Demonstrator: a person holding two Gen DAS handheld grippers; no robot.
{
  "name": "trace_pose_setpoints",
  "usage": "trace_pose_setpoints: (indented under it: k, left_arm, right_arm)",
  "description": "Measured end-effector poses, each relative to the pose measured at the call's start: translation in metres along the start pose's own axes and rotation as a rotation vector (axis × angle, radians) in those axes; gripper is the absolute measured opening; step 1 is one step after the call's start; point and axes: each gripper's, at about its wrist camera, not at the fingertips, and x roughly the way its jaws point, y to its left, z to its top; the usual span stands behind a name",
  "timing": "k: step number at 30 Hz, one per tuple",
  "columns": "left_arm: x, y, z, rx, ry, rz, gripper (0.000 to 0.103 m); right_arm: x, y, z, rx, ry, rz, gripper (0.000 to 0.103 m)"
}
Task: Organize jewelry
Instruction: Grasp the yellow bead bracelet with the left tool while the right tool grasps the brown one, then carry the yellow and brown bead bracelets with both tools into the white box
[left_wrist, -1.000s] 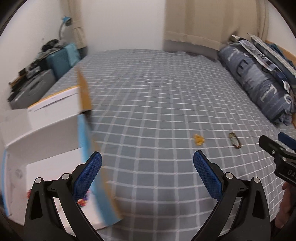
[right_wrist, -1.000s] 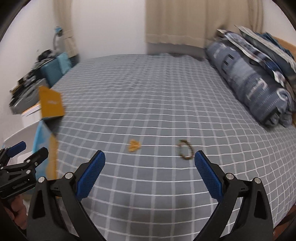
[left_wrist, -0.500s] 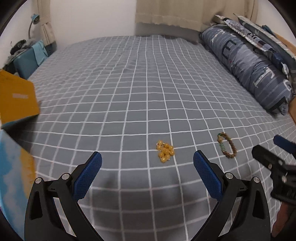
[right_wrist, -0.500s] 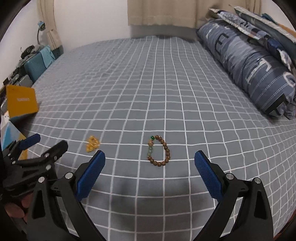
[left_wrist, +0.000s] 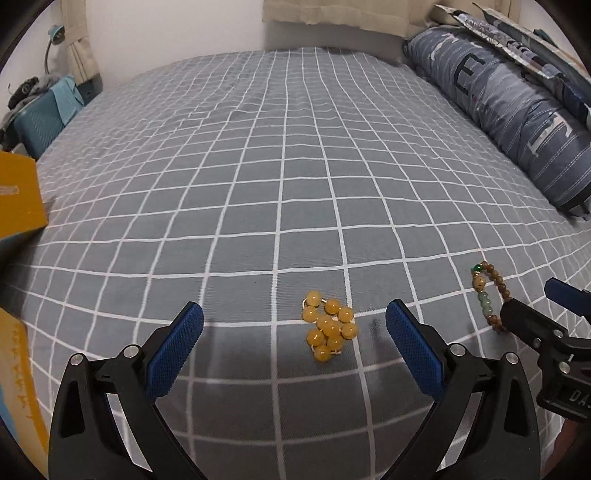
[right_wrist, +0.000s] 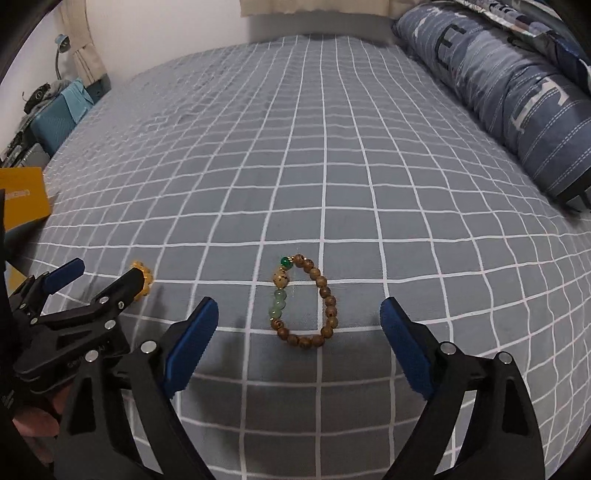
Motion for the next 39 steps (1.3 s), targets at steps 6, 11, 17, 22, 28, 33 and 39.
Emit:
trace_pose_setpoints:
  k: [6, 11, 17, 22, 28, 33, 39]
  left_arm:
    - [0.015, 0.001, -0.003, -0.002, 0.021, -0.002, 0.091]
    - [0.019, 0.001, -0.004, 0.019, 0.047, 0.003, 0.07]
    - [0.017, 0.002, -0.003, 0.019, 0.055, -0.022, 0.054]
    - [0.016, 0.006, -0.002, 0.009, 0.068, -0.016, 0.033]
    - [0.015, 0.01, 0.001, -0.004, 0.077, -0.016, 0.017]
    - [0.01, 0.011, 0.003, -0.001, 0.071, -0.008, 0.009]
    - [0.005, 0.012, 0.003, 0.002, 0.072, -0.007, 0.009]
  right_arm:
    - [0.019, 0.001, 0.003, 0.004, 0.036, -0.013, 0.079]
    - [0.031, 0.002, 0.007, 0.008, 0.072, -0.019, 0.068]
    - [0.038, 0.004, 0.008, 0.015, 0.101, -0.023, 0.053]
    - [0.04, 0.005, 0.01, 0.015, 0.109, -0.022, 0.035]
    - [0.041, 0.005, 0.012, 0.022, 0.122, -0.002, 0.016]
    - [0.037, 0.003, 0.011, 0.047, 0.116, 0.009, 0.008]
    - [0.027, 0.004, 0.012, 0.051, 0.093, 0.011, 0.008]
